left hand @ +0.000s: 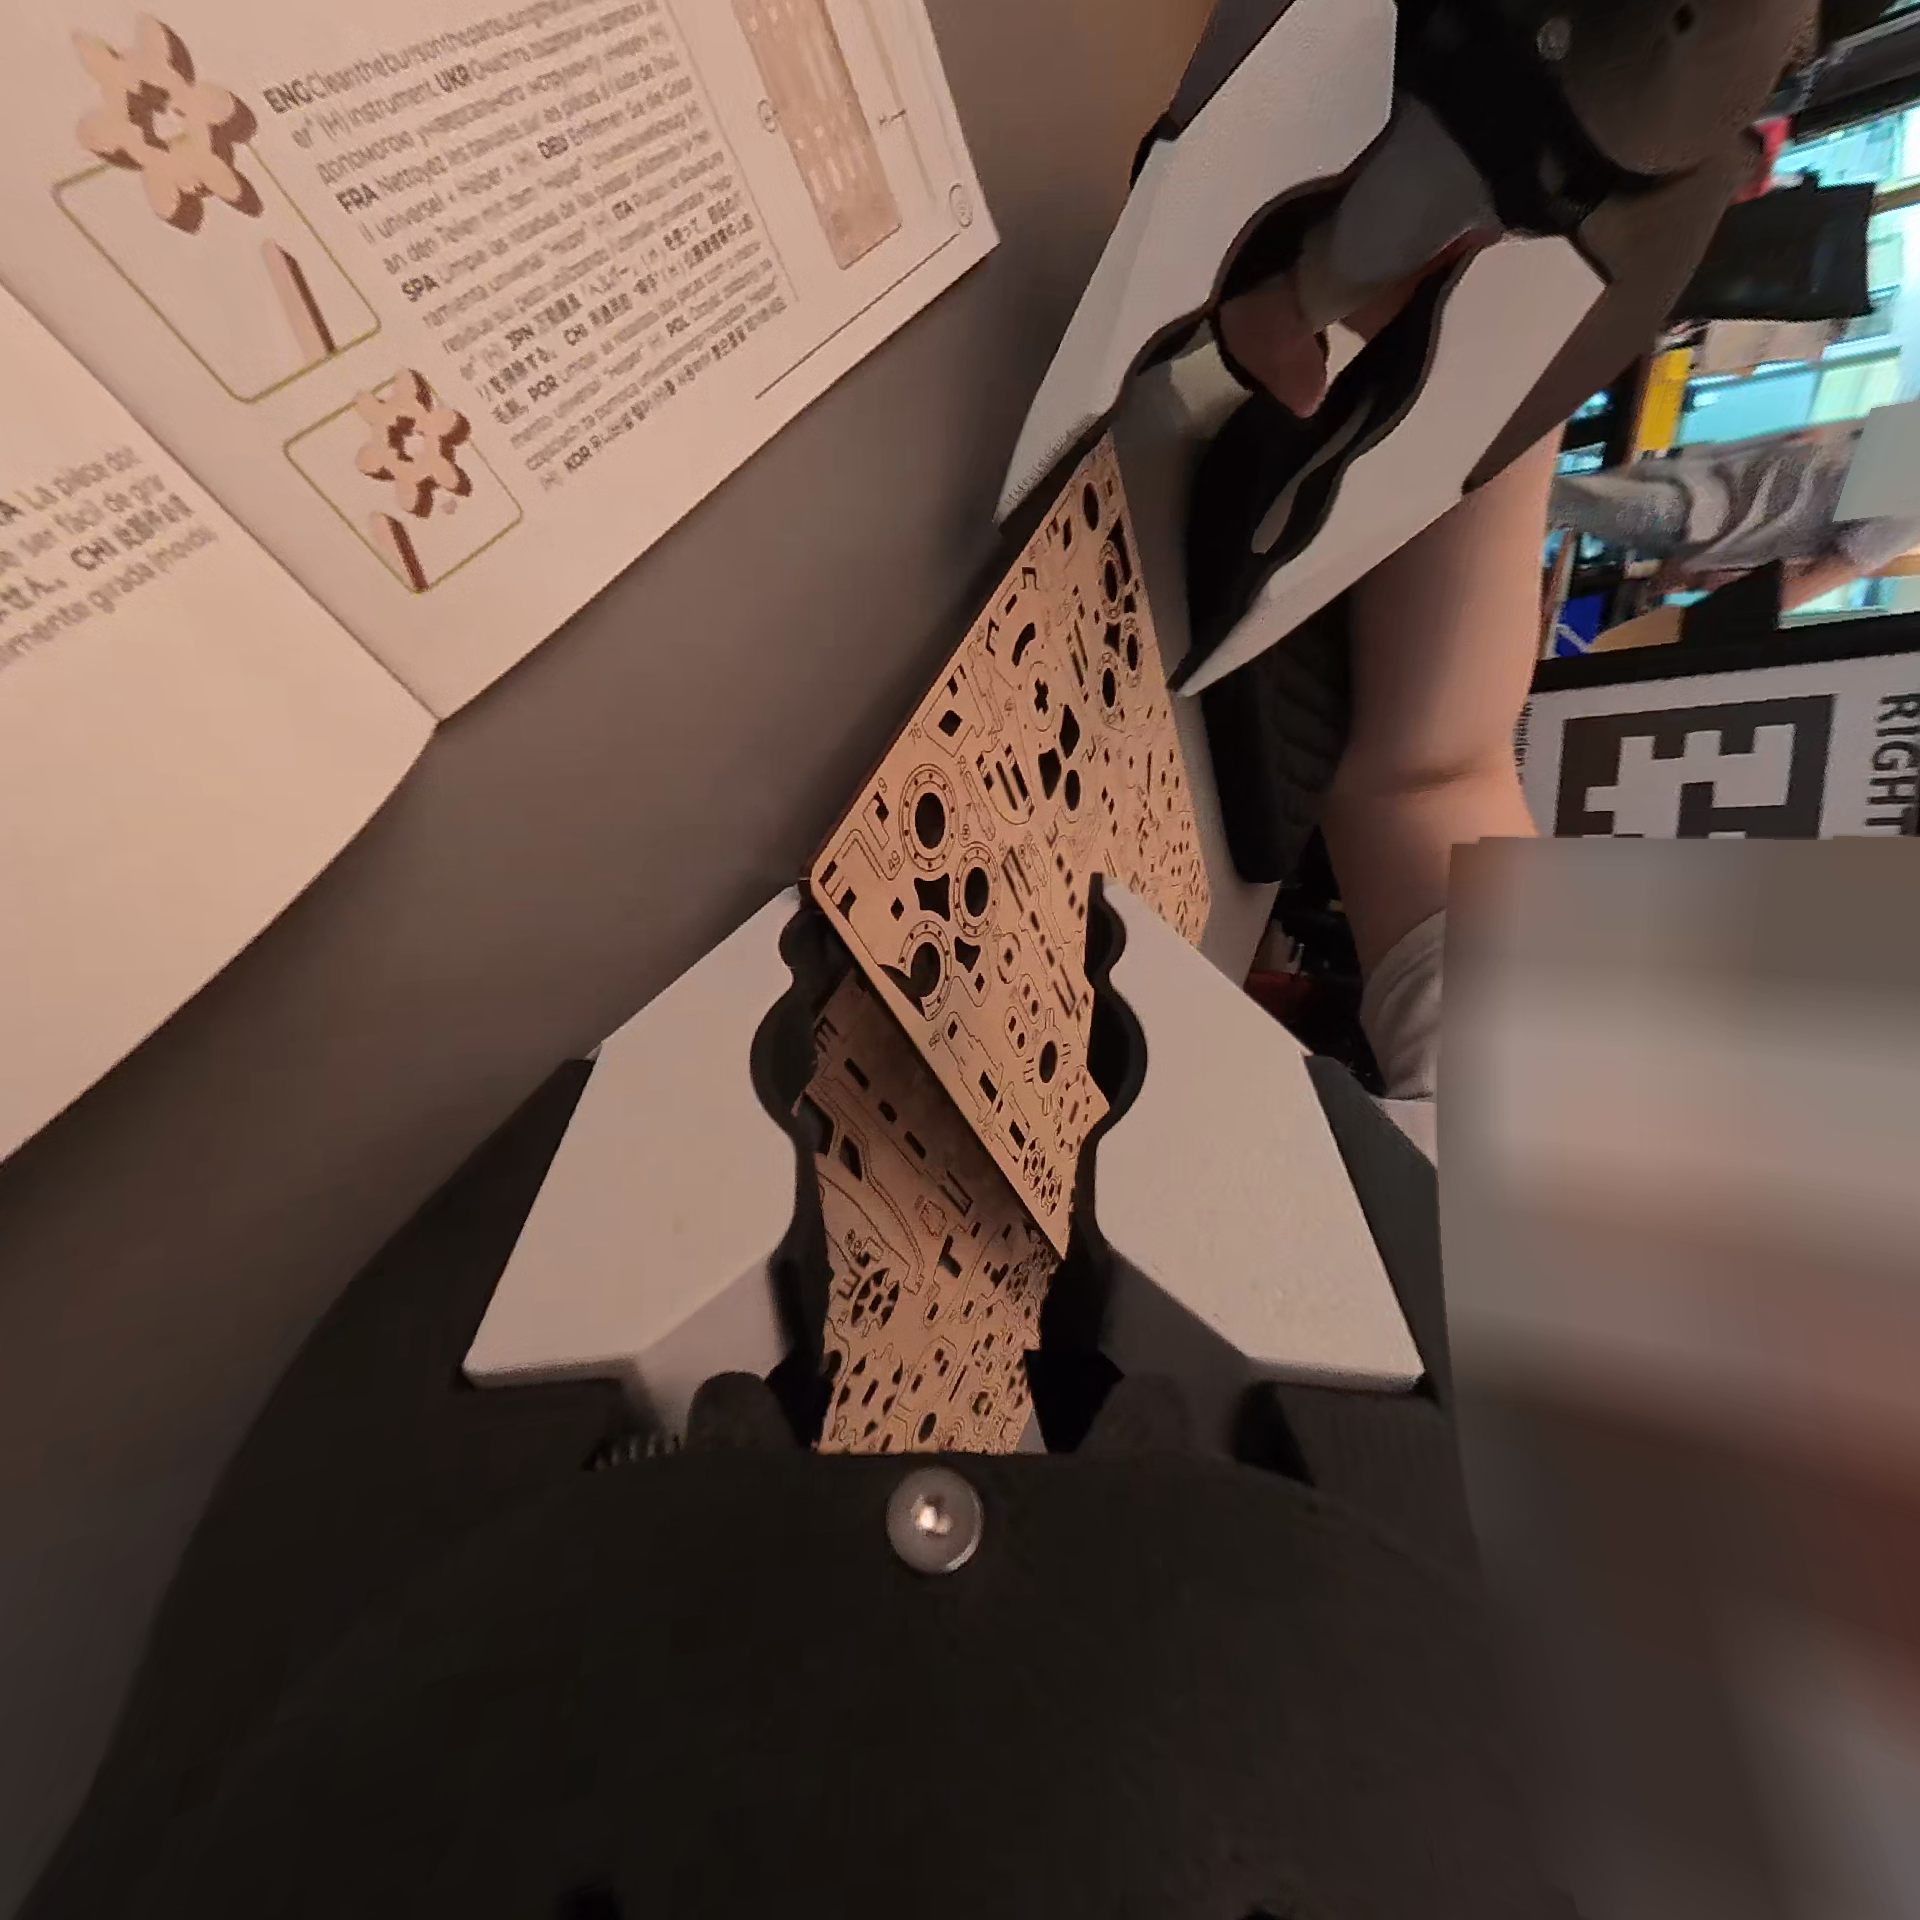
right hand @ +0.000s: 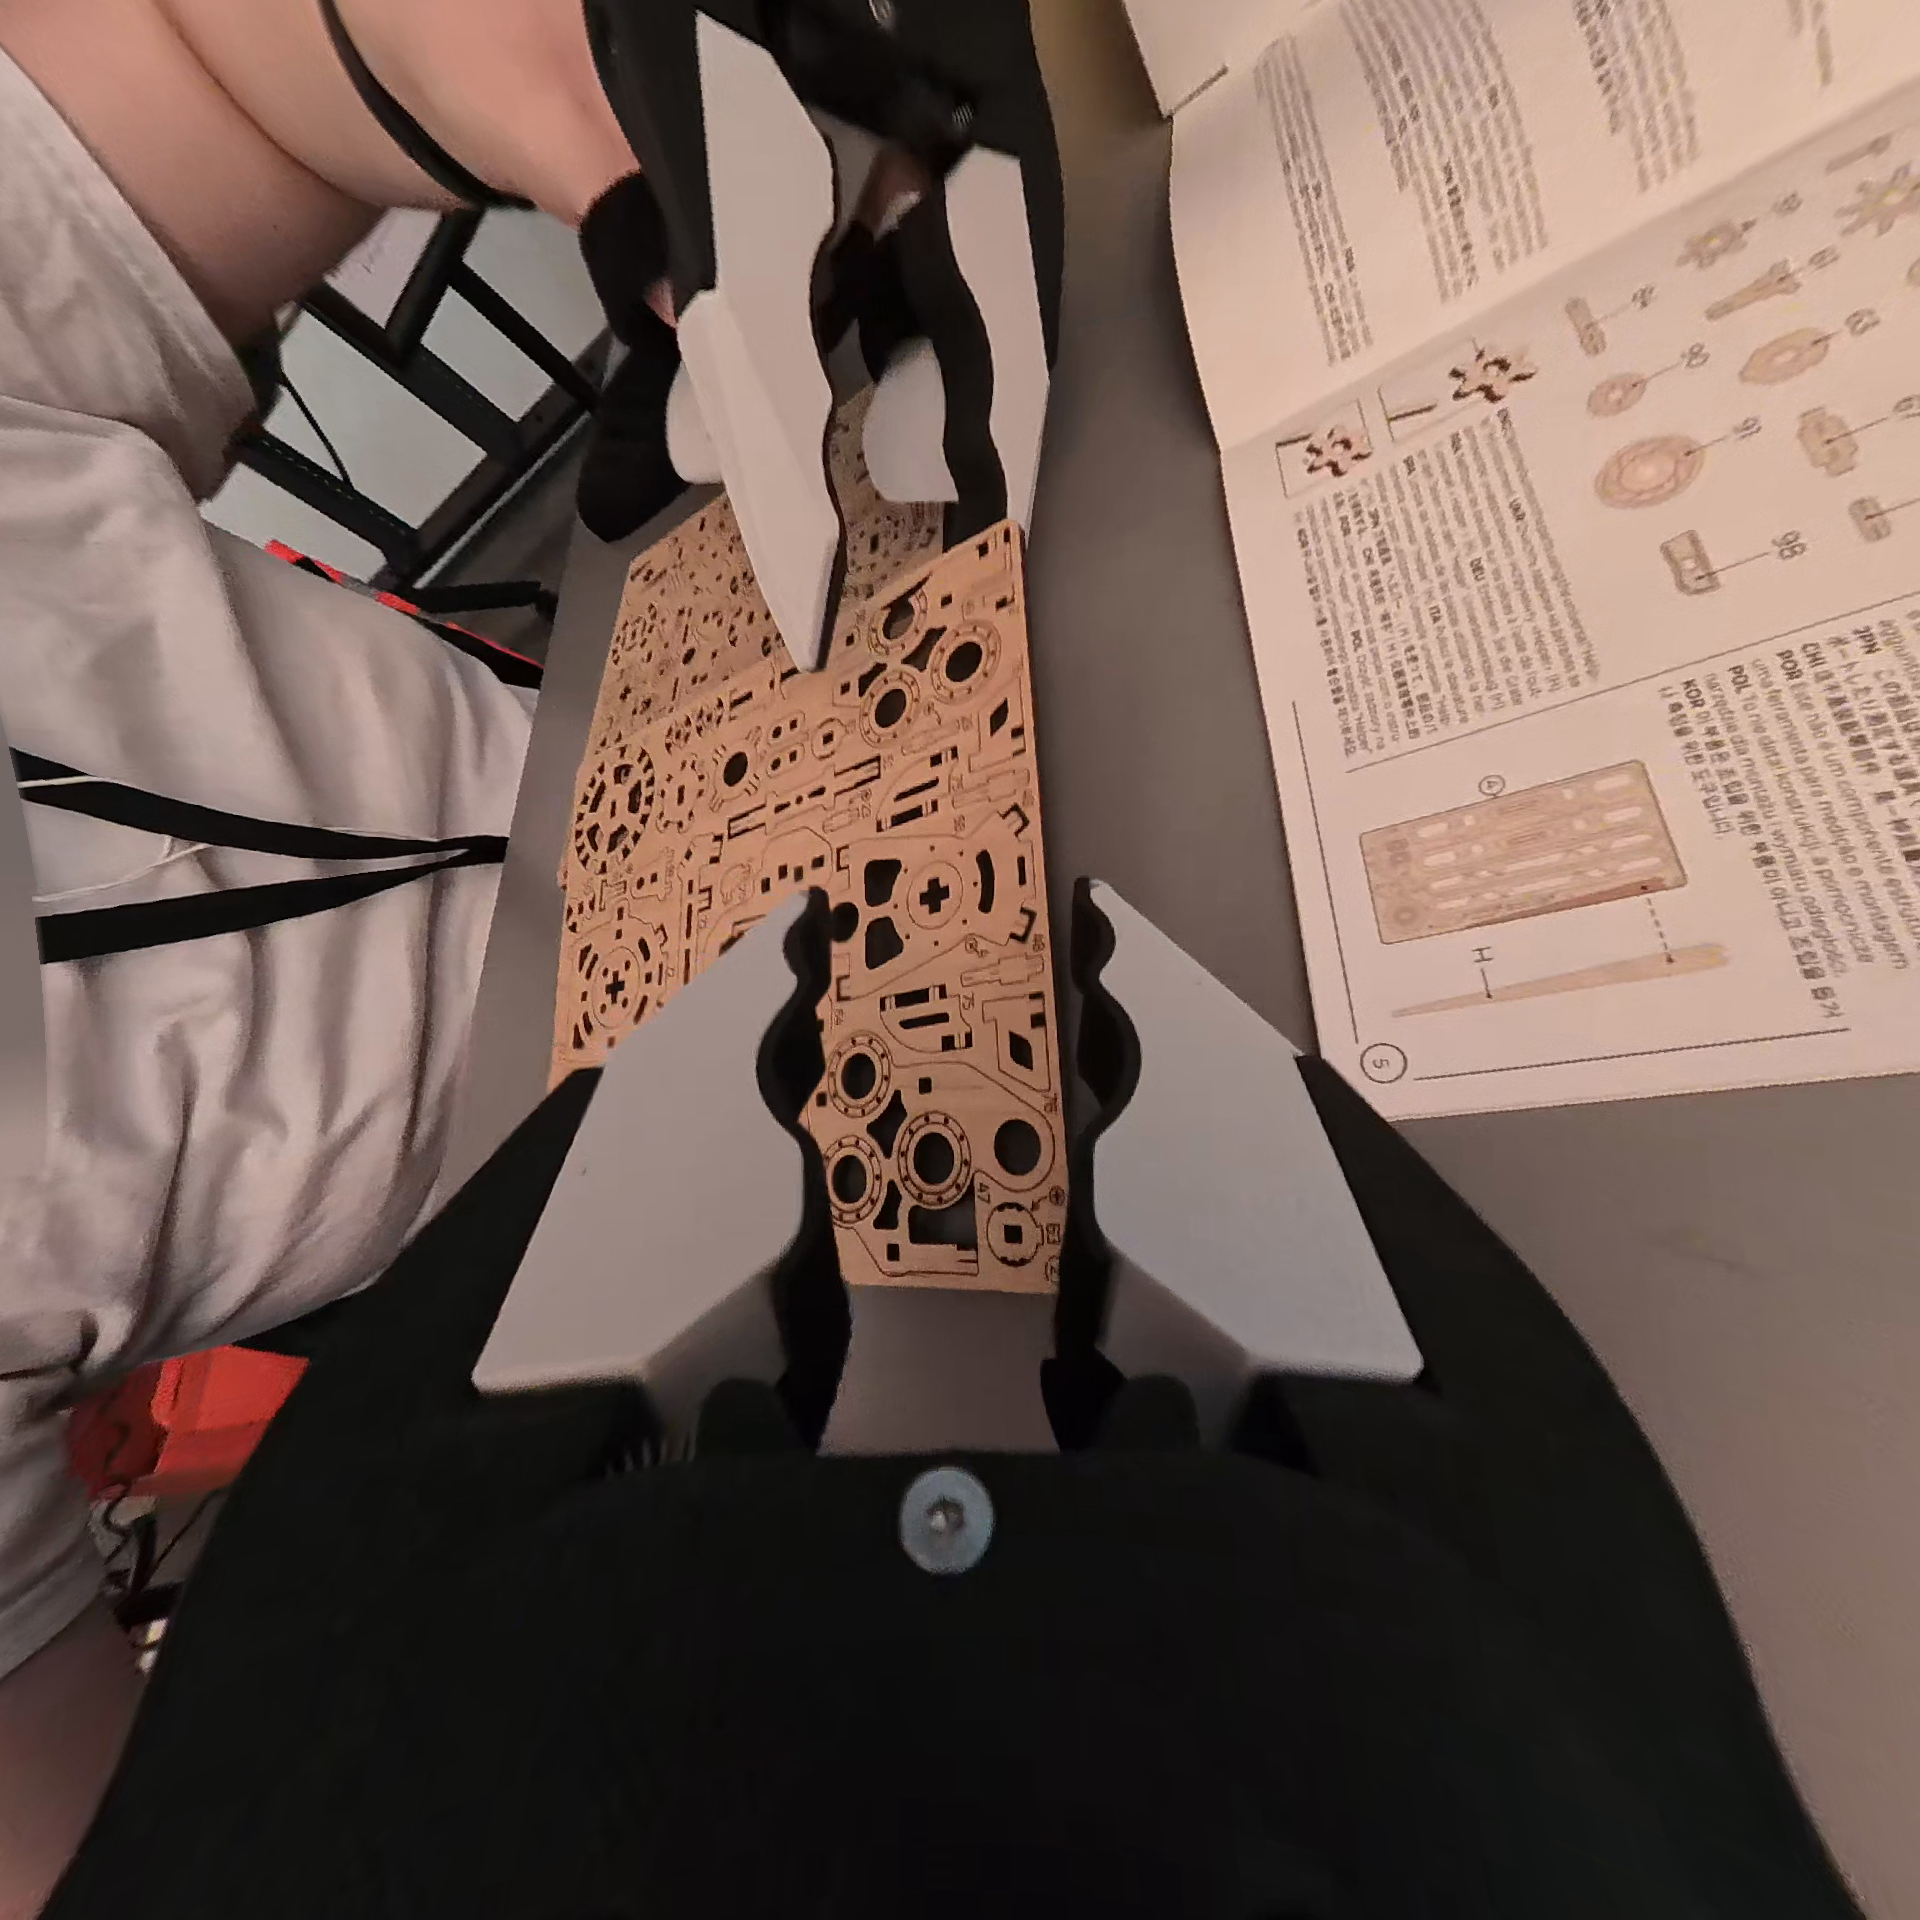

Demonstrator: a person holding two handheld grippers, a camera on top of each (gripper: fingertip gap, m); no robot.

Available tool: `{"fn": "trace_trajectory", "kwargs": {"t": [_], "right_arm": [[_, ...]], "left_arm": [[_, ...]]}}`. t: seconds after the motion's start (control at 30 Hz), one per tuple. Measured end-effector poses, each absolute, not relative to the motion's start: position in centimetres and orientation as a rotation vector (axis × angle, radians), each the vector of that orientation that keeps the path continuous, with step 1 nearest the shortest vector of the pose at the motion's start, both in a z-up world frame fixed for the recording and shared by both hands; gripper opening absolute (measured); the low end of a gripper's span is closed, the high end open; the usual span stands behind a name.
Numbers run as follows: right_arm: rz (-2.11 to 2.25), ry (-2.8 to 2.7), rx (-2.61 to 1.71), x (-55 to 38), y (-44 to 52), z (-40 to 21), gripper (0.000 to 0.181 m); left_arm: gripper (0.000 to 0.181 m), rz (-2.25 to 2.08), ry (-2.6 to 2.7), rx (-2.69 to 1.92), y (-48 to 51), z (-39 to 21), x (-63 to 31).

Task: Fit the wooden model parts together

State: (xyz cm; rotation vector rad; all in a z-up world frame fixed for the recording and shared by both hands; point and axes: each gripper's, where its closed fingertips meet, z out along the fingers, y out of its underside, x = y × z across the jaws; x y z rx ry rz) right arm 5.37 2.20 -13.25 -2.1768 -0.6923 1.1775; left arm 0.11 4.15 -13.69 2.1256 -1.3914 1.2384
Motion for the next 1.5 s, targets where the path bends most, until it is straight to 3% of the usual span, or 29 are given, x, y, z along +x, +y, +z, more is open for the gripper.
{"fn": "trace_trajectory", "kwargs": {"t": [0.57,1.13,1.5], "right_arm": [[1.186,-0.69,-2.174,5.4,2.1,-13.7,0.046],[1.287,-0.756,-2.22,5.0,0.0,-14.2,0.036],[1.212,-0.741,-2.172,5.5,0.8,-13.5,0.039]], "left_arm": [[0.049,0.723,-1.558,2.241,3.8,-14.6,-0.9],[0.045,0.603,-1.563,2.252,3.5,-14.9,-0.9],[0.054,0.667,-1.708,2.248,5.2,-12.7,-2.7]]}}
